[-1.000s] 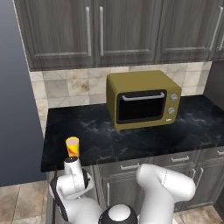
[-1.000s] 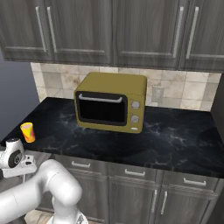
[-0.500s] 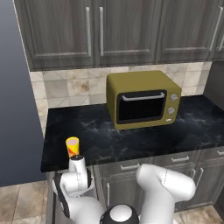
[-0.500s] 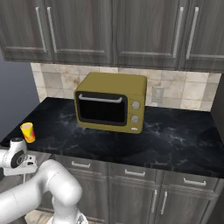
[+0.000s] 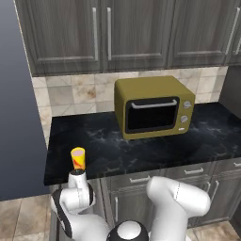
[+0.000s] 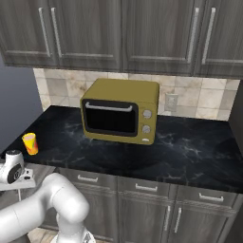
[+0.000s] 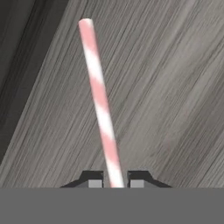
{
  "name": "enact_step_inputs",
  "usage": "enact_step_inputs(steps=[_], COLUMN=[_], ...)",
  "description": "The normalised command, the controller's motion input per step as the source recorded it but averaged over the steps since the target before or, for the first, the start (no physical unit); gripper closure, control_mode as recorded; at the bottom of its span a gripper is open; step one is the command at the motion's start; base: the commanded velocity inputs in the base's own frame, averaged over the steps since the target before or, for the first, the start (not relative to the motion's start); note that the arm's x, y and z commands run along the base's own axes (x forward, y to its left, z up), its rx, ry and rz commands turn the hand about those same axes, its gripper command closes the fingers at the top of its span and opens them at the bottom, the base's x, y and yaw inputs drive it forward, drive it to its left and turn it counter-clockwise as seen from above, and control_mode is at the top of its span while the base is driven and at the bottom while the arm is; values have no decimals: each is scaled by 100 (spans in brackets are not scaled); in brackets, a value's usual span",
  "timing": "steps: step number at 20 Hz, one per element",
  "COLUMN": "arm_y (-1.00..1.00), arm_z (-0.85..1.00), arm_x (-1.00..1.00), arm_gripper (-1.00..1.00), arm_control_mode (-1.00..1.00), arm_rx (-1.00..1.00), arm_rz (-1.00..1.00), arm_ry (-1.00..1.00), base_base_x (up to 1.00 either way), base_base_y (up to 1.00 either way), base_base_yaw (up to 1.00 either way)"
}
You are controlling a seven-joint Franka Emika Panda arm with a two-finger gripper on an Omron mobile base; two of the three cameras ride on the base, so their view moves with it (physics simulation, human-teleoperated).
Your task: Pick up the straw from the left drawer and put it inside the smoothie cup.
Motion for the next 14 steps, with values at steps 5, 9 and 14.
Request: enact_step_inputs(steps=[5,9,14], arm_y=[65,1,0], arm_z=[2,42,87], arm_x=[-20,-49,-76], arm_gripper=[100,100,100], arm_control_mode=[-100,-100,-100], arm_rx=[0,0,0], arm_rz=[0,0,0], arm_ry=[0,-11,-17], base_base_x=[0,0,0], base_base_y=[0,0,0], base_base_yaw=[0,0,0])
